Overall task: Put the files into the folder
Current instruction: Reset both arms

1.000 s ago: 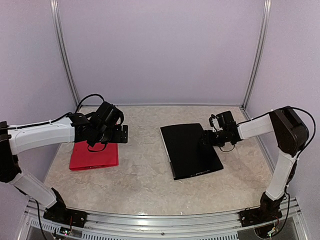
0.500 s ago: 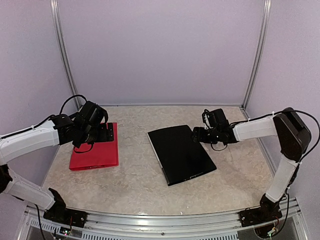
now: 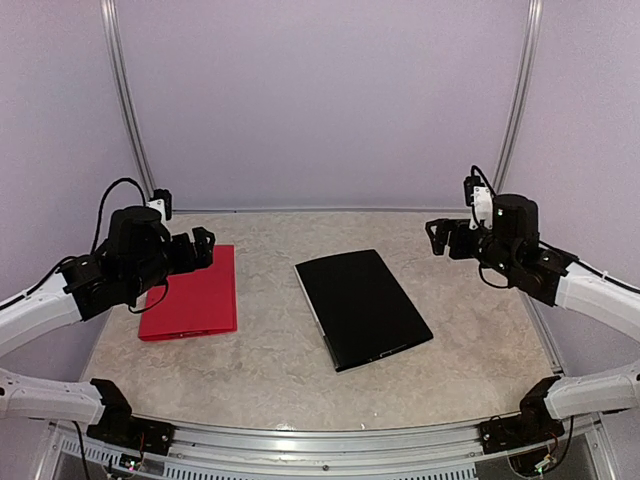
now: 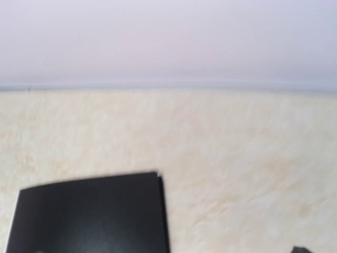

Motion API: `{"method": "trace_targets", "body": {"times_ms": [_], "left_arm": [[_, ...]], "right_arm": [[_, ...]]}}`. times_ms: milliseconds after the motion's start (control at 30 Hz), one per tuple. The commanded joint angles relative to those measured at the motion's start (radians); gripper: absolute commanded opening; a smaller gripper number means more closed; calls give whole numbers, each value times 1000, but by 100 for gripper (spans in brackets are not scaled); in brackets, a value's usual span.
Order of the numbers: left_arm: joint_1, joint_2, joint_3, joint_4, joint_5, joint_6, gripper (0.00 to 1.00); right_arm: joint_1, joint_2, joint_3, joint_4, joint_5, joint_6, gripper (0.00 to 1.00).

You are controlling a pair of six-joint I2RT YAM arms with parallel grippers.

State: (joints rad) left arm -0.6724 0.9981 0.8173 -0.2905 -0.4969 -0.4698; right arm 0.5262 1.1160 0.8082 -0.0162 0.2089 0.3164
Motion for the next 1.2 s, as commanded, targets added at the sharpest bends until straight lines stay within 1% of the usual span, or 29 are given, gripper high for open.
{"method": "trace_targets", "body": {"times_ms": [0, 100, 233, 300, 400, 567, 767, 900, 1167], "left_arm": [[6, -58, -33, 249, 124, 161, 99], [-14, -35, -22, 257, 104, 245, 99], [-51, -33, -47, 329, 76, 354, 99], [-46, -51, -62, 365, 63, 391, 99], [-20, -74, -87, 404, 108, 435, 99], [54, -94, -102, 389, 165, 384, 99], [77, -70, -105, 387, 199, 342, 99], [85, -60, -108, 383, 223, 319, 99], [85, -62, -109, 369, 215, 311, 99]], "right_arm": [[4, -127, -54, -21, 70, -123, 99], [4, -183, -70, -25, 76, -172, 99], [3, -252, -93, -27, 98, -246, 99], [4, -292, -102, -20, 113, -276, 99], [4, -316, -109, 3, 103, -288, 99], [4, -306, -128, 13, 121, -290, 99], [4, -352, -176, 67, 128, -287, 99], [5, -373, -183, 65, 146, -292, 99], [5, -366, -172, 54, 146, -287, 99]]}}
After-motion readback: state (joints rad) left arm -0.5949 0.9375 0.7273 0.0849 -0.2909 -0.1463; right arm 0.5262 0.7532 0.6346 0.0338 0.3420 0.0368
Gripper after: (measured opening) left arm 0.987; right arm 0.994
